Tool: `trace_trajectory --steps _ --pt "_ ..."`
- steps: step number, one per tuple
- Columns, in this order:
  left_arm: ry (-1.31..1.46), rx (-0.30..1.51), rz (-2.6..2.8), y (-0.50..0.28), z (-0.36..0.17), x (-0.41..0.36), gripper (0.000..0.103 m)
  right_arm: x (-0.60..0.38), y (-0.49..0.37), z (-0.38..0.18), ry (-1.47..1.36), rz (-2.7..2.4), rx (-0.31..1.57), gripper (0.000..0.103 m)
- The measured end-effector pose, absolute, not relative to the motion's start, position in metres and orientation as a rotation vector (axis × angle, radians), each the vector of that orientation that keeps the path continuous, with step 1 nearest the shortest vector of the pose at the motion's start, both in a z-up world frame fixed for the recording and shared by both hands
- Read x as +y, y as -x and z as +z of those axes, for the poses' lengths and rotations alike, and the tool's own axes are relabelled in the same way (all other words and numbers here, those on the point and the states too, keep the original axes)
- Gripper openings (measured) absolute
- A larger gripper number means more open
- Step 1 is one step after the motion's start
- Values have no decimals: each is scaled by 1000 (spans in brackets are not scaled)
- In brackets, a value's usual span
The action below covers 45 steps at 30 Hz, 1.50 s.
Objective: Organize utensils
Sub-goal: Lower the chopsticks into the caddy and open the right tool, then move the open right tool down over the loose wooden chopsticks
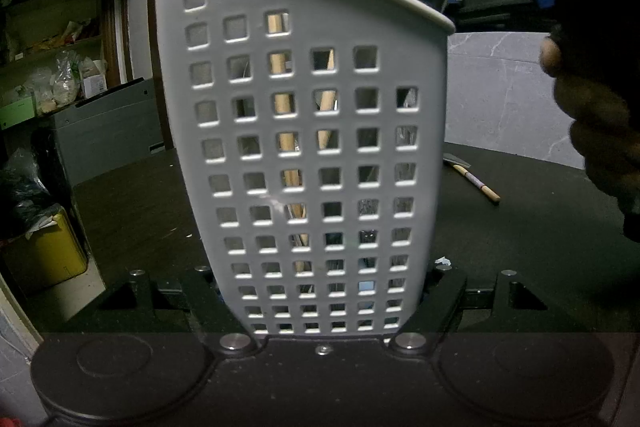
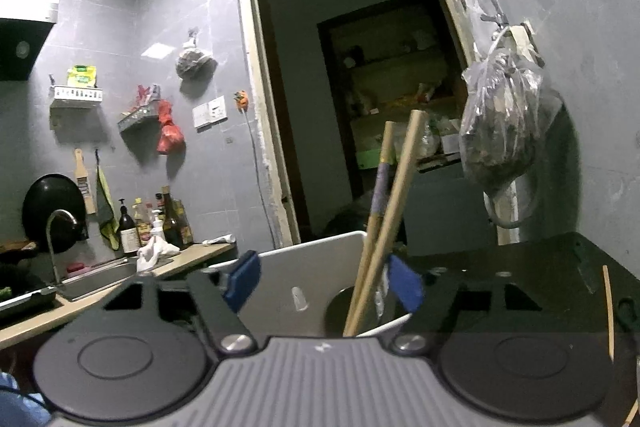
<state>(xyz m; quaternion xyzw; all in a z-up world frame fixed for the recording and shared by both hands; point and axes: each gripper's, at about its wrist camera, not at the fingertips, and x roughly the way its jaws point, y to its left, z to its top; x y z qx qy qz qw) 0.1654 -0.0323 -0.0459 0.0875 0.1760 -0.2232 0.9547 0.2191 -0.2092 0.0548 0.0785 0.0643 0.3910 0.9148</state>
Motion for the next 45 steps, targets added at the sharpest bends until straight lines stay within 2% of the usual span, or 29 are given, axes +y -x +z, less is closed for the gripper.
trace_trajectory --steps 3,12,18,29,37,40,45 --pt "-178 357 -453 -165 -46 -32 76 -211 -209 55 -170 824 114 99" --pt "-178 358 -453 -165 -46 -32 76 -232 -186 61 -190 723 24 103" --pt "-176 357 -453 -165 -46 -32 76 -262 -178 50 -246 503 47 103" --pt "-172 356 -456 -167 -46 -31 76 -308 -210 3 -323 148 408 103" --pt "-174 357 -455 -167 -46 -31 76 -312 -274 -17 -74 -60 636 102" --pt "-173 357 -456 -167 -46 -31 76 -306 -281 -26 -20 -54 687 101" --pt "-169 359 -459 -167 -47 -30 76 -306 -273 -29 -83 -20 669 101"
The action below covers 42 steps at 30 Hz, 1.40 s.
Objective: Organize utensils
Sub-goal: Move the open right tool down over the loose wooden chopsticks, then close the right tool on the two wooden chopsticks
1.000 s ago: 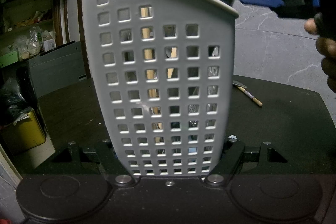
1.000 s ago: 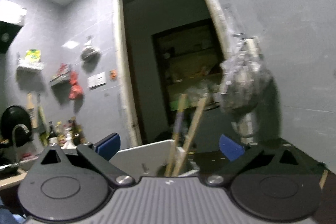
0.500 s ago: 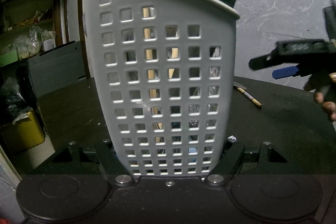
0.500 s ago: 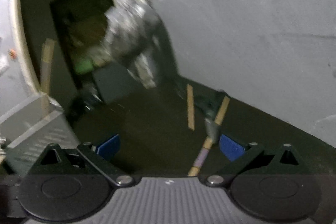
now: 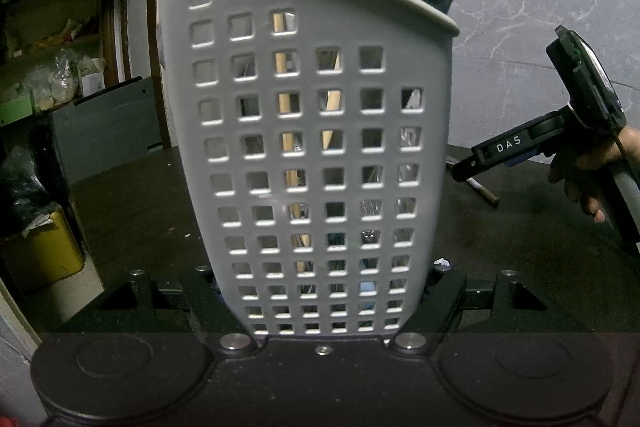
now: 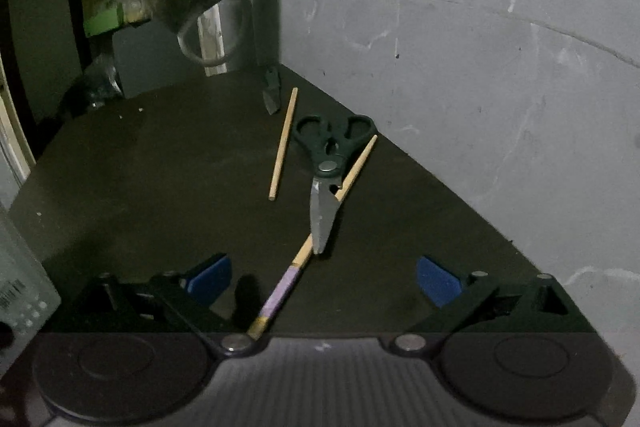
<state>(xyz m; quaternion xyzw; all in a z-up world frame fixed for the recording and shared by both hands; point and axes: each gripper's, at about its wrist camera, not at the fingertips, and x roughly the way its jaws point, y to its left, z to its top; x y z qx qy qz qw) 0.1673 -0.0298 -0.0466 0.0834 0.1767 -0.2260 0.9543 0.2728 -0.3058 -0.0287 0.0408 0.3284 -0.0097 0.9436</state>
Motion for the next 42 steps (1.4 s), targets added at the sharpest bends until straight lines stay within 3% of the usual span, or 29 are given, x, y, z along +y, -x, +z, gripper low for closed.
trace_trajectory --steps 11,15,25,30,32,36,42 --pt "-171 359 -458 -167 -47 -29 76 -290 -294 -8 13 65 590 100" --pt "-175 360 -455 -167 -46 -30 76 -273 -326 -6 61 130 595 82" --pt "-176 360 -455 -166 -46 -30 76 -268 -398 -12 7 127 642 59" --pt "-175 360 -456 -166 -46 -31 76 -277 -413 -25 -42 90 667 39" --pt "-176 360 -455 -166 -46 -31 76 -280 -412 -26 -58 81 664 36" --pt "-177 360 -453 -166 -46 -31 76 -282 -405 -27 -43 56 660 7" --pt "-177 360 -454 -166 -46 -32 76 -293 -375 -25 -98 67 687 6"
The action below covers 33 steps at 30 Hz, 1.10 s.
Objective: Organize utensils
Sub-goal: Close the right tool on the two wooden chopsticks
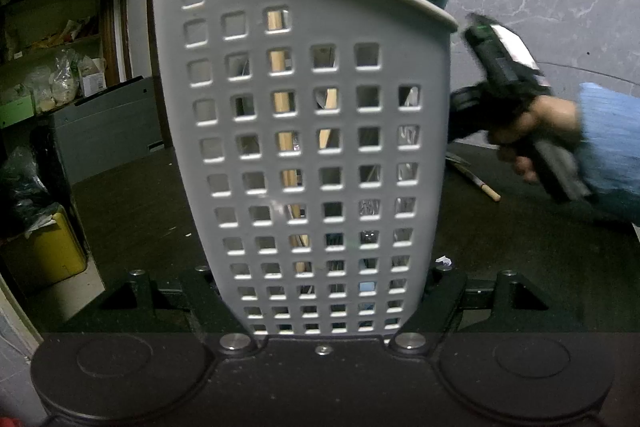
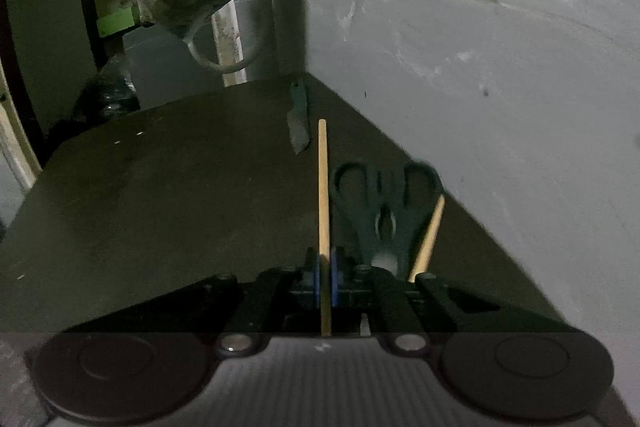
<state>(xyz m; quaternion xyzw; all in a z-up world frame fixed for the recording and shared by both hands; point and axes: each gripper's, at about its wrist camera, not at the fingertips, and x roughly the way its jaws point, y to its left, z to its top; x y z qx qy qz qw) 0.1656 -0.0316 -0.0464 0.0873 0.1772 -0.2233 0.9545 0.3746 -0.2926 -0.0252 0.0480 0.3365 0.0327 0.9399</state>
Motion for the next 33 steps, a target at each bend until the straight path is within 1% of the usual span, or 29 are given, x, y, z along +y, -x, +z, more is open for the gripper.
trace_trajectory --steps 11,14,16,17,18,22,26,31,32,33 --pt "-165 358 -459 -167 -47 -27 76 -297 -271 -16 -92 131 713 6" --pt "-165 358 -459 -168 -48 -25 76 -295 -251 -14 -67 125 711 7" --pt "-167 359 -458 -169 -48 -27 76 -295 -243 -13 -66 119 695 17" --pt "-168 359 -458 -169 -48 -27 76 -296 -240 -11 -74 114 677 30" --pt "-168 359 -458 -168 -48 -27 76 -297 -237 -9 -81 115 661 36" --pt "-167 359 -458 -168 -48 -27 76 -294 -234 -2 -31 62 613 36" --pt "-168 359 -458 -169 -48 -26 76 -299 -249 -9 -26 -5 633 36" --pt "-168 359 -458 -167 -48 -28 76 -306 -258 -24 -68 18 684 19" --pt "-168 359 -458 -167 -48 -29 76 -306 -254 -23 -64 21 685 11" --pt "-168 359 -459 -167 -48 -29 76 -307 -251 -23 -66 30 688 11"
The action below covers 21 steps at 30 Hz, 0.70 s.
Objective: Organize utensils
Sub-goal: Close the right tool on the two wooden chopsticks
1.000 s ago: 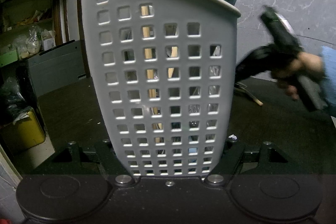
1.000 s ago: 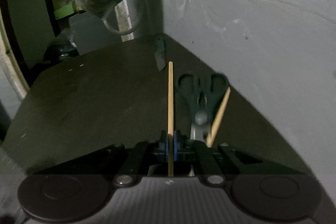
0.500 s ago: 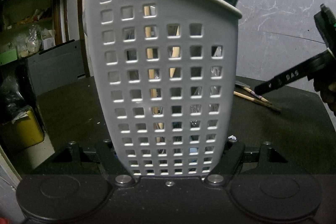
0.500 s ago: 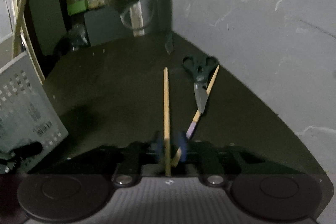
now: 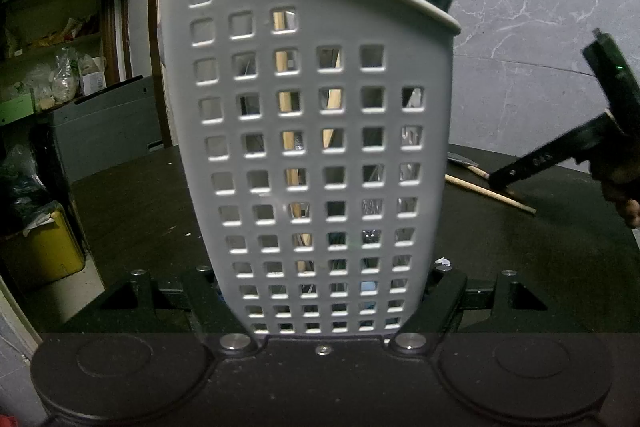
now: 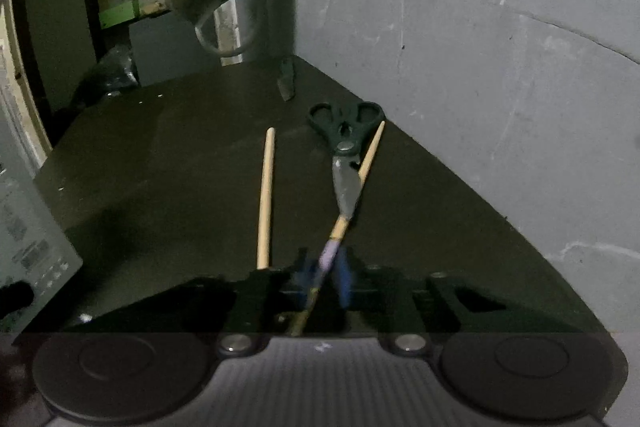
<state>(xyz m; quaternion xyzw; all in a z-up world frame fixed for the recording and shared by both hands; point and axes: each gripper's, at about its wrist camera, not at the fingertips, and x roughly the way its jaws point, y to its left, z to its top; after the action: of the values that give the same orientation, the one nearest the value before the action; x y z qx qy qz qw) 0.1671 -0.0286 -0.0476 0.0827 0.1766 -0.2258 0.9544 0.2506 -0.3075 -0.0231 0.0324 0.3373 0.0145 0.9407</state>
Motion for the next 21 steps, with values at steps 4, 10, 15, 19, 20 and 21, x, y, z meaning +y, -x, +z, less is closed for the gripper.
trace_trajectory --steps 4,10,15,19,20,21 --pt "-168 358 -458 -167 -48 -29 76 -308 -229 -20 -56 66 706 11" --pt "-169 358 -457 -167 -47 -29 76 -299 -195 -18 -33 143 709 11" --pt "-174 358 -452 -165 -47 -32 77 -312 -213 -14 -162 113 694 59" --pt "-176 358 -451 -164 -47 -32 77 -311 -235 -7 -192 104 668 60" --pt "-176 358 -451 -164 -47 -33 77 -307 -242 -8 -159 83 674 60" --pt "-176 358 -451 -164 -47 -33 77 -303 -248 -10 -135 72 686 60"
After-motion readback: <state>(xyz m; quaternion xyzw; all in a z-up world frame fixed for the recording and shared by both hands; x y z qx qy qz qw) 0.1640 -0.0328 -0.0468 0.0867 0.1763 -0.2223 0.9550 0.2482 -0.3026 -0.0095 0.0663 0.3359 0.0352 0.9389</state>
